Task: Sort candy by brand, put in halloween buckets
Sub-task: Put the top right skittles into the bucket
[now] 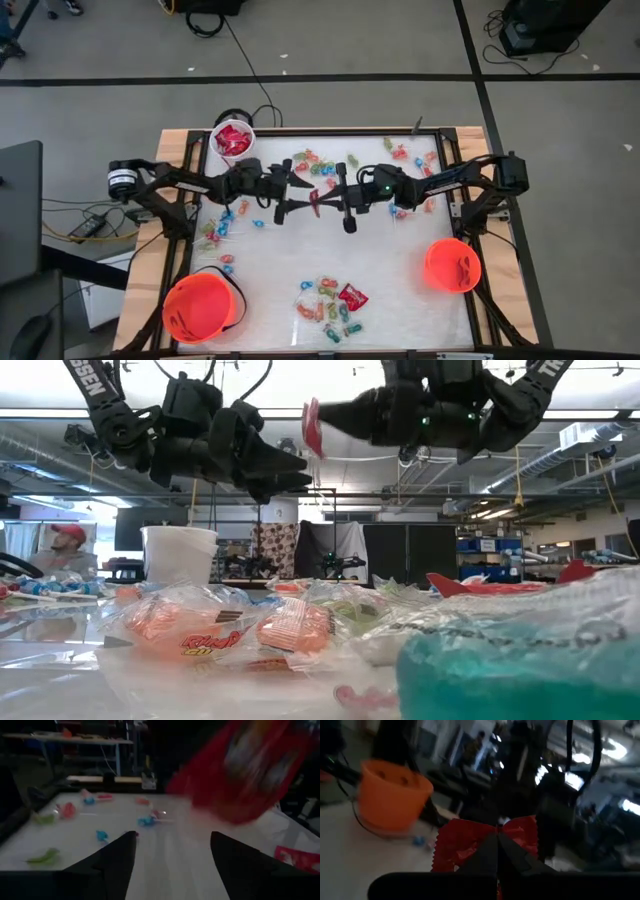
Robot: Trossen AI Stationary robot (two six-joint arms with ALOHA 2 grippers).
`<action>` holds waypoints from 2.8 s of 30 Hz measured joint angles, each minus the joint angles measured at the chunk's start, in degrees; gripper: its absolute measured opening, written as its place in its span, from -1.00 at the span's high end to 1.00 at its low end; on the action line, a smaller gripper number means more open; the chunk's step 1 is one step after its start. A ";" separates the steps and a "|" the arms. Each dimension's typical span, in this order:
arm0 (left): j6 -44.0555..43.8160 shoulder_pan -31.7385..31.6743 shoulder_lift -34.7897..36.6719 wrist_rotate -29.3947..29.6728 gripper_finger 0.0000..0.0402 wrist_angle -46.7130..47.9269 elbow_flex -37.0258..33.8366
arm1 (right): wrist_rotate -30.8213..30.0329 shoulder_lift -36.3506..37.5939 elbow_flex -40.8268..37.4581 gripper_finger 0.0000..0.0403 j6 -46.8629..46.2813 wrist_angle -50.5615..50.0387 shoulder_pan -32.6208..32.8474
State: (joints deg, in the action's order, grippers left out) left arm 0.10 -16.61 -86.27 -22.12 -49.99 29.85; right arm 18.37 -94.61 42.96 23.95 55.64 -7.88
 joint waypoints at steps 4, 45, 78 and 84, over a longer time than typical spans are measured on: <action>2.62 1.89 -0.58 -1.19 -0.41 -2.13 -0.01 | 0.41 0.01 0.00 0.97 0.11 0.40 -0.48; -3.53 -1.55 -0.71 2.36 0.82 -6.15 3.89 | -26.72 0.77 4.14 0.79 -3.82 -12.34 -1.11; -15.55 -32.40 29.80 34.46 0.92 86.86 15.81 | -34.76 11.22 3.87 0.37 -17.50 -52.79 -5.00; -13.67 -33.74 28.49 33.61 0.56 88.98 15.88 | -33.92 11.22 3.88 0.36 -16.42 -50.86 -6.64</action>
State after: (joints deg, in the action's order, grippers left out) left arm -13.57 -50.35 -57.78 11.50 38.99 45.74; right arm -15.55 -83.39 46.84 7.52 4.79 -14.53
